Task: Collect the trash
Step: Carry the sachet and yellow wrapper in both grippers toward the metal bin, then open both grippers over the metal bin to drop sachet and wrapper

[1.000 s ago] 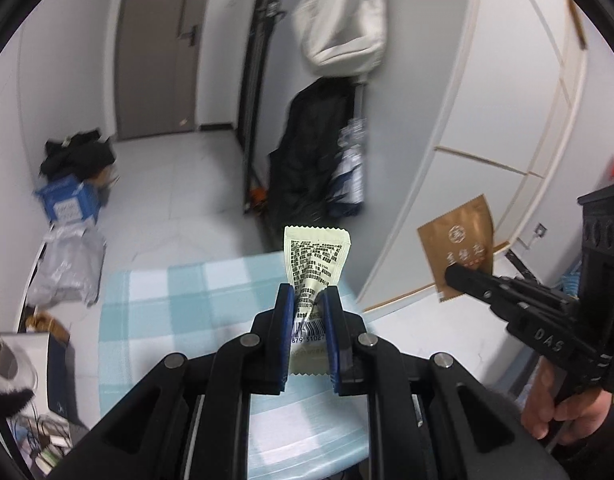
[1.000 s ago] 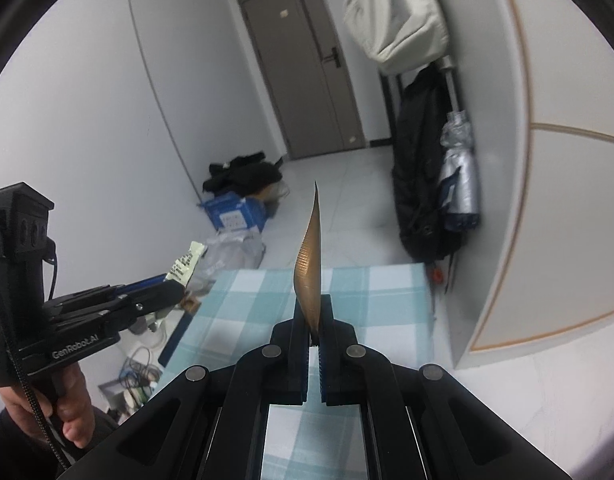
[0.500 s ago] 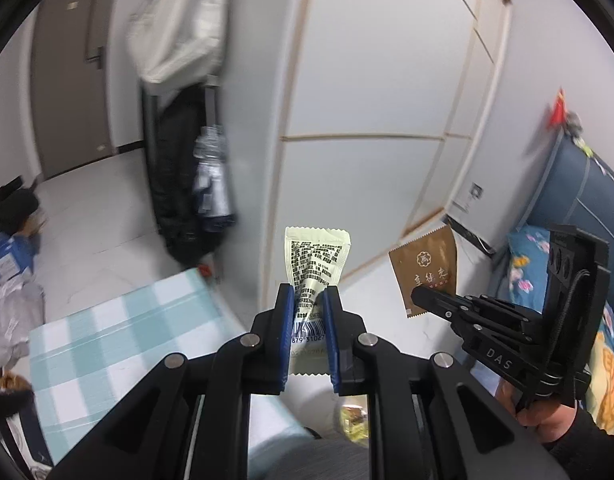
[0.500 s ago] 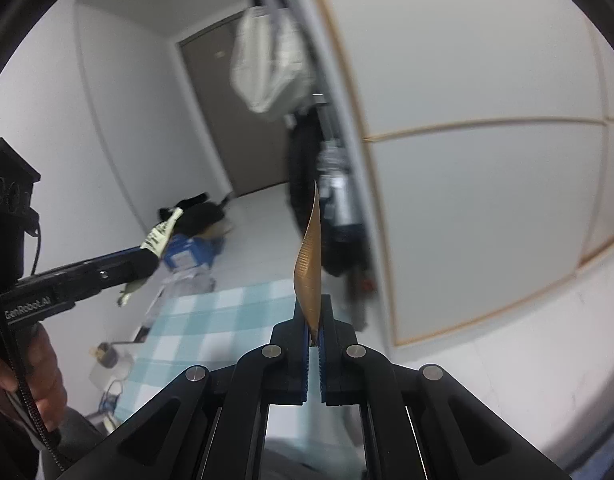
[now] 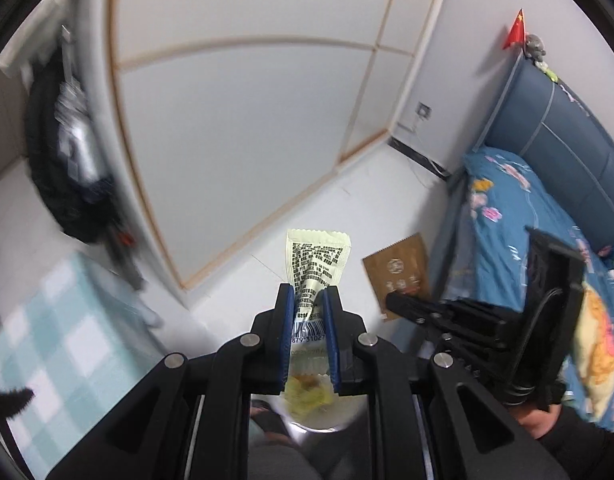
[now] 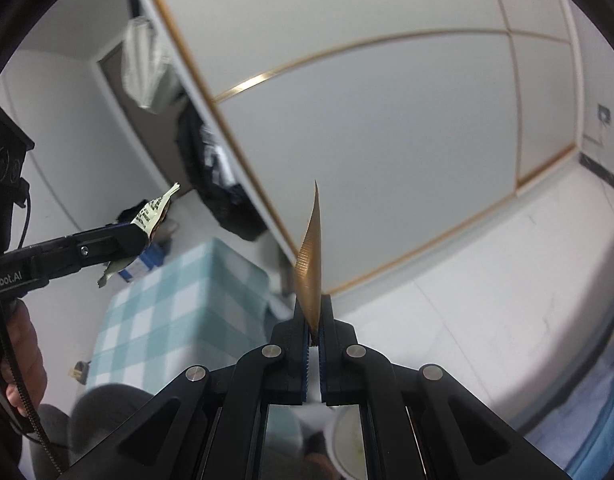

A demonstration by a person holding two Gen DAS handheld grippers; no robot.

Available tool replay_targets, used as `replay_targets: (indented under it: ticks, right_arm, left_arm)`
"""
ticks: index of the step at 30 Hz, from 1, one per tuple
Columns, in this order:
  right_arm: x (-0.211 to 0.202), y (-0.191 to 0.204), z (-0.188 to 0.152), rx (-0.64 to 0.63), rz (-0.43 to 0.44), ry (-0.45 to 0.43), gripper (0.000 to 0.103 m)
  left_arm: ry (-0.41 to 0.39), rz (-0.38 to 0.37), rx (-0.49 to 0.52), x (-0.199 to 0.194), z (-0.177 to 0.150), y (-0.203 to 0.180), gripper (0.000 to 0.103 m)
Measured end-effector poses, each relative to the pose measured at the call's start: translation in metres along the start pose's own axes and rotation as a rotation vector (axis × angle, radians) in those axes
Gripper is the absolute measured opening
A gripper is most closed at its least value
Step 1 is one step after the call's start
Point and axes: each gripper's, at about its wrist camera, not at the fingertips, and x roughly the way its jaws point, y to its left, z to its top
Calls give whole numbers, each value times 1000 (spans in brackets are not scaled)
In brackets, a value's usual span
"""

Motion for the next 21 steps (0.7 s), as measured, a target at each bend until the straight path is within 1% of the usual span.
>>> replay_targets:
  ticks: [1, 8, 13, 15, 18, 20, 21]
  right_arm:
    - [1, -8, -4, 14, -8, 9, 3]
    - [22, -55, -40, 117, -56, 103, 3]
    - [41, -75, -61, 174, -73, 169, 3]
    - [49, -81, -70, 194, -79, 197, 3]
    - [59, -88, -85, 209, -77, 238, 3]
    - [67, -89, -94, 217, -75, 265, 3]
    - [70, -89, -98, 225, -73, 278, 3]
  left_arm:
    - [35, -41, -16, 12, 1, 0, 11]
    - [205, -109, -23, 67, -3, -10, 9]
    - [359, -136, -54, 109, -13, -11, 7]
    - [404, -139, -43, 121, -18, -14, 3]
    - [473, -135, -21, 140, -28, -18, 3]
    - [541, -137, -5, 154, -41, -21, 2]
    - [571, -148, -18, 159, -45, -21, 2]
